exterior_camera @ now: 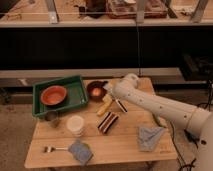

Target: Place brush in purple bowl

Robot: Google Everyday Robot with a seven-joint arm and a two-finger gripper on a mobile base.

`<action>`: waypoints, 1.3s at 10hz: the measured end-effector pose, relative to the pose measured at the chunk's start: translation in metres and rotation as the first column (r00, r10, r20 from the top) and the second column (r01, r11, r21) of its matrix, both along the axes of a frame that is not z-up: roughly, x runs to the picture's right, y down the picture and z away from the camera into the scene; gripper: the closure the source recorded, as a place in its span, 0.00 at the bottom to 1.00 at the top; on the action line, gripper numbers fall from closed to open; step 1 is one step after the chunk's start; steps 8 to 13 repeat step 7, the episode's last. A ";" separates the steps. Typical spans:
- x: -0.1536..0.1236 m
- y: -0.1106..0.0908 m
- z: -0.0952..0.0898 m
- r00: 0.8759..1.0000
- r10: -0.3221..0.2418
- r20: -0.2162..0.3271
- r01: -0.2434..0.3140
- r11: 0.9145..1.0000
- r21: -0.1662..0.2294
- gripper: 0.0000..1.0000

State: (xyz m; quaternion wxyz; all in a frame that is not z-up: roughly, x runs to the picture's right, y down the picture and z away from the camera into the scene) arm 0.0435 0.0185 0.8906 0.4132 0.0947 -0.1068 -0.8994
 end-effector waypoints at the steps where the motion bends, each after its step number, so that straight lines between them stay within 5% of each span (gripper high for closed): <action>1: 0.003 0.000 0.000 1.000 0.020 -0.007 -0.020 1.000 0.000 0.20; 4: 0.040 -0.005 -0.003 0.986 0.158 -0.057 -0.159 0.987 -0.015 0.20; 7: 0.087 -0.010 -0.004 0.947 0.293 -0.128 -0.303 0.951 -0.059 0.20; 13: 0.087 -0.010 -0.004 0.947 0.293 -0.128 -0.303 0.951 -0.059 0.20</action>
